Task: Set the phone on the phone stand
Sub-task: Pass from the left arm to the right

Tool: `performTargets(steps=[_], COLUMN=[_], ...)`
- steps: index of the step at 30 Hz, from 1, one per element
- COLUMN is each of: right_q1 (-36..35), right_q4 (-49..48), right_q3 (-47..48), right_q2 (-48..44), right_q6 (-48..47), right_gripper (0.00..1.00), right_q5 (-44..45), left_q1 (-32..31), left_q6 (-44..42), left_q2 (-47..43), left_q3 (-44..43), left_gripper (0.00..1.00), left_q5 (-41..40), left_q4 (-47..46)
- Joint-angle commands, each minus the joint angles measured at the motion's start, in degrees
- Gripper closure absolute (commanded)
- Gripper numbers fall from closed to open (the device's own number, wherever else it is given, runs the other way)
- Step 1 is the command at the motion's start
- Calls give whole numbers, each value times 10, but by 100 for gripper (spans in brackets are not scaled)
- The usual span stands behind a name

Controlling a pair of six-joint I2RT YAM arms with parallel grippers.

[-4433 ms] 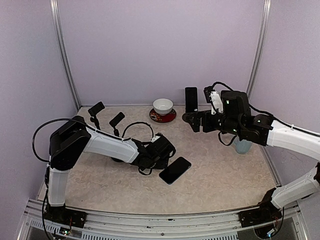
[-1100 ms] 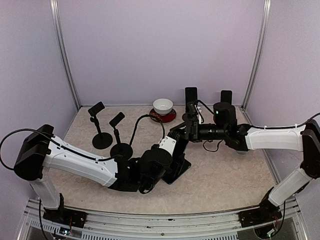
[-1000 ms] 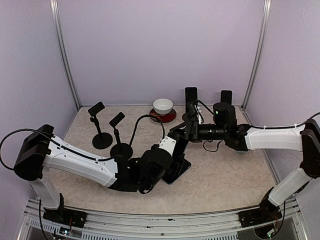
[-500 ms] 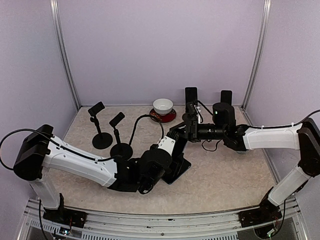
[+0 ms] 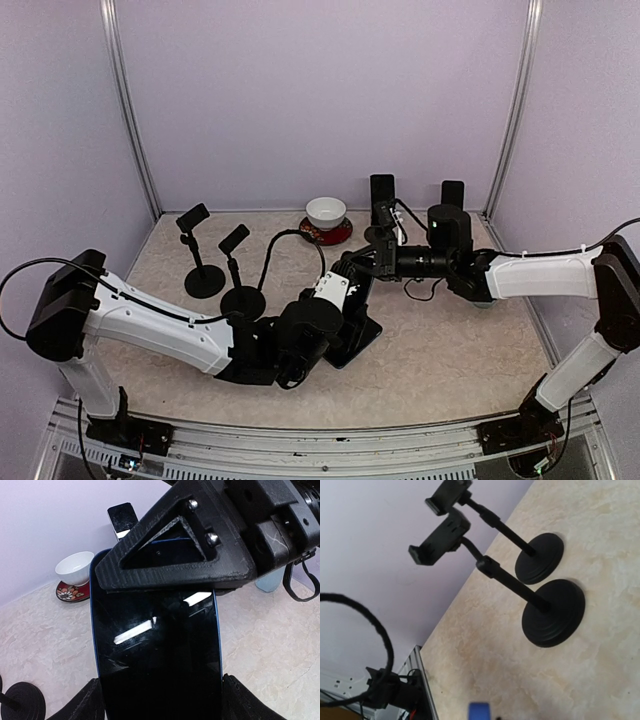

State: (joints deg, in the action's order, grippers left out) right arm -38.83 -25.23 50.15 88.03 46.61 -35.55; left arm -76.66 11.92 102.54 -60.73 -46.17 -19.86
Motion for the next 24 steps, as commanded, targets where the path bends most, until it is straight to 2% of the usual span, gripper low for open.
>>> performTargets(steps=[1,3,9,11,24], right_q1=[-6,-6,-5,-6,-7], right_q4=[-13,-13,-7,-2,27], right_q3=[-8,-9,-2,1,0], right_q2=[4,2,-7,-13,-59], right_q6=[4,3,0,-4,-42], right_gripper=[93,95,96,96,96], right_q5=[-18,-16,-10,-9,7], left_q1=[-7,-8,-6,-6,8], left_q6=[-9,-9,-6,-5,20], left_q2=[-23,-23,-19,-16,-9], left_q3=[-3,-3,-6,-7,-12], left_gripper=[33,29,6,2,1], left_q5=[-3,-6,-10,-13,-8], left_q4=[-31,-30,-20,-16,24])
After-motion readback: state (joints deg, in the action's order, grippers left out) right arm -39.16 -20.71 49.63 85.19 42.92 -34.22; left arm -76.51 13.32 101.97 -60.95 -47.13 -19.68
